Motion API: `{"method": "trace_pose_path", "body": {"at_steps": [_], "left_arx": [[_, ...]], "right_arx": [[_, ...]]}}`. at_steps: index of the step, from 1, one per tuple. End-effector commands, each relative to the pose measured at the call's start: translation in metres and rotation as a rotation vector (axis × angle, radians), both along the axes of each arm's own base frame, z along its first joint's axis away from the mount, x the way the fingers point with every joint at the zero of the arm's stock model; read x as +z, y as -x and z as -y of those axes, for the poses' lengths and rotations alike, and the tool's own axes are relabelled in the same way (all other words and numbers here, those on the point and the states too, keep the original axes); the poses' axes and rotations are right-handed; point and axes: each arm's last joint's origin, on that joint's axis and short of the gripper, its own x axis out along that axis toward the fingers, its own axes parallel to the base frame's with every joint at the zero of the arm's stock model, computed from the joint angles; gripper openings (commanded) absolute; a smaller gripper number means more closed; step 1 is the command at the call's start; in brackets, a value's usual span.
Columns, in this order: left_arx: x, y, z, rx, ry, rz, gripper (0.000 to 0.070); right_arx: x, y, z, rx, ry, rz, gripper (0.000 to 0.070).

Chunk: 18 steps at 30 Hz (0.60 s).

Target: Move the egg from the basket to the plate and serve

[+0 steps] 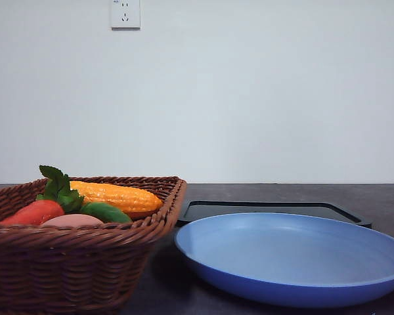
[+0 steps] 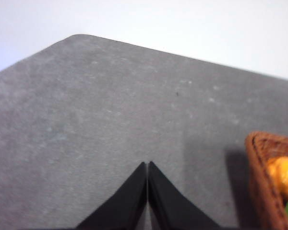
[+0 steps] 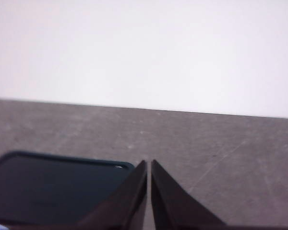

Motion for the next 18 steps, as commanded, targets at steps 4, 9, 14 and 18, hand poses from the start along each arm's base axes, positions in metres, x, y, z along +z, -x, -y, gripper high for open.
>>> {"method": "trace_pose_path", "body": {"at_steps": [4,9,14,18], "left_arx": [[-0.005,-0.001,0.000,0.037,0.240,0.019,0.0000],[-0.004,-0.001,0.002,-0.013,0.312,0.020,0.0000],[0.004,0.000,0.005,-0.114,0.331,0.006,0.0000],[0.014,0.002,0.005,-0.119,0.335,-0.048,0.0000]], "right_arx": [[0.001,0.000,0.000,0.029,-0.288,-0.024,0.0000],[0.001,0.000,0.000,0.037,-0.380,-0.037,0.0000],[0.009,0.004,0.000,0.023,-0.398,-0.112,0.0000],[0.020,0.007,0.000,0.007,-0.397,-0.194,0.0000]]}}
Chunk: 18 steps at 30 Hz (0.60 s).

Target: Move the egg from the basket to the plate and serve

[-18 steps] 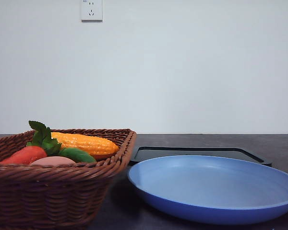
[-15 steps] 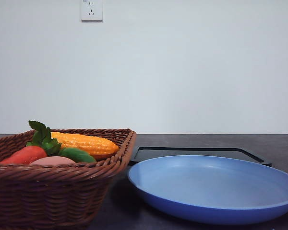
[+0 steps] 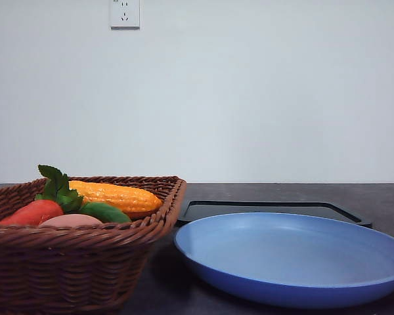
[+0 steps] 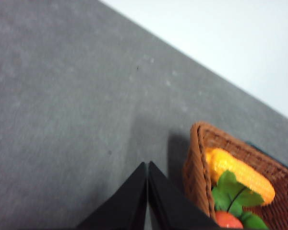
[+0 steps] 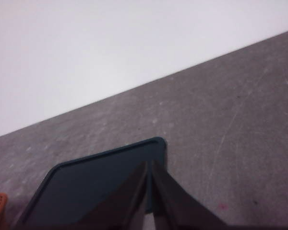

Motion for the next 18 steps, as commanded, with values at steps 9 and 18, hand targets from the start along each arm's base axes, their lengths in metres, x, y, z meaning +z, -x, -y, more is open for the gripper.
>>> {"method": "trace_pose_path", "body": {"at_steps": [9,18], "left_arx": [[0.047,-0.012,0.004,-0.146,-0.018,-0.033,0.0000],[0.073,-0.045,0.012,-0.361,-0.065,-0.164,0.0000]], "right_arx": [[0.038,-0.006,-0.002,0.048,0.028,-0.126,0.0000],[0.056,-0.034,-0.007,0.249,-0.001,-0.294,0.0000]]}}
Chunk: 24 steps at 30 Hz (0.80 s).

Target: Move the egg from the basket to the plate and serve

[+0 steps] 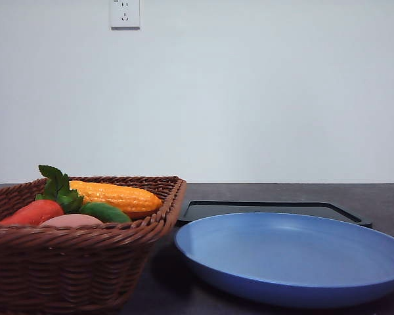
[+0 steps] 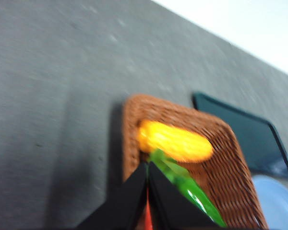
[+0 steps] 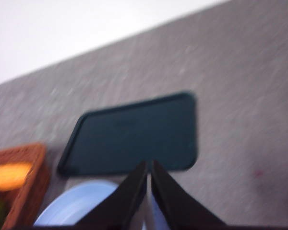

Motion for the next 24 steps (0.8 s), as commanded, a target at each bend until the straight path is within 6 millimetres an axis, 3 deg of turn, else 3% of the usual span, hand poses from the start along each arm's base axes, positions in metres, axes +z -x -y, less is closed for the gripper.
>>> {"method": "trace_pose_path", "body": {"at_steps": [1,8,16,18,22,24], "left_arx": [[0.007,-0.008,0.003,-0.071,-0.026,-0.004,0.0000],[0.016,-0.033,0.015,-0.284,-0.008,-0.145,0.0000],[0.017,-0.042,0.031,-0.440,-0.008,-0.222,0.0011],[0.017,-0.042,0.035,-0.459,-0.011,-0.216,0.0064],[0.018,-0.040,0.041,-0.488,-0.010,-0.214,0.0229],[0.018,-0.039,0.043,-0.497,-0.002,-0.222,0.0280]], "right_arx": [[0.005,-0.007,-0.002,0.050,-0.002,-0.032,0.0000],[0.003,-0.029,-0.007,0.251,-0.014,-0.250,0.0000],[-0.021,-0.043,-0.008,0.310,-0.035,-0.516,0.0000],[-0.027,-0.045,-0.011,0.324,-0.036,-0.566,0.0026],[-0.038,-0.051,-0.018,0.360,-0.006,-0.635,0.0180],[-0.043,-0.054,-0.022,0.364,0.021,-0.667,0.0218]]}}
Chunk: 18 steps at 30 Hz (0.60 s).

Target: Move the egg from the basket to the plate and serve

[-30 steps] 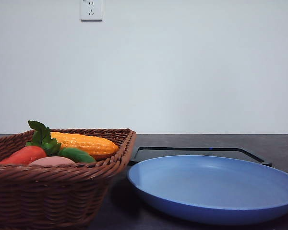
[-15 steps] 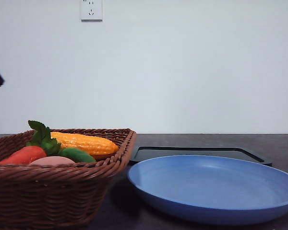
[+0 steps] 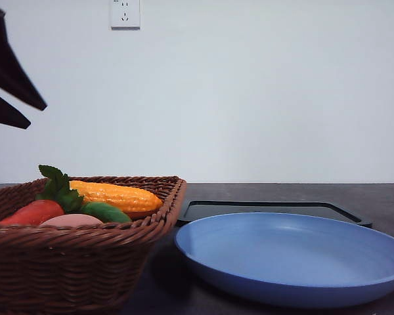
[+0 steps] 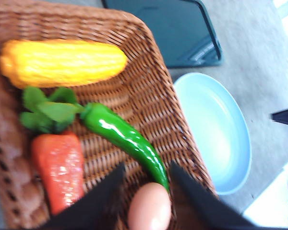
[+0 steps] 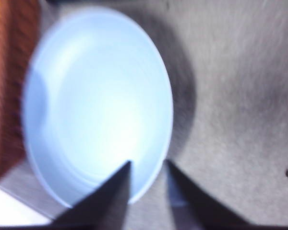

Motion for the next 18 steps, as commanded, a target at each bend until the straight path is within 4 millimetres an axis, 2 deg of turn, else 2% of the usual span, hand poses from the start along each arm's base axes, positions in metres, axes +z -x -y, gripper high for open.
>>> {"method": "trace_pose_path", "body": {"at_steps": [1,6,18], "left_arx": [[0.004,-0.002,0.003,-0.015,0.011,0.011,0.0299],[0.004,0.000,0.008,-0.033,0.021,-0.007,0.0311],[0.004,0.003,0.014,-0.067,0.020,-0.016,0.0311]], "right_arx": [[-0.002,-0.005,-0.004,0.028,0.032,-0.002,0.0222],[-0.014,-0.015,-0.015,0.057,0.093,-0.016,0.0222],[-0.040,-0.038,-0.025,0.052,0.072,-0.060,0.0214]]}}
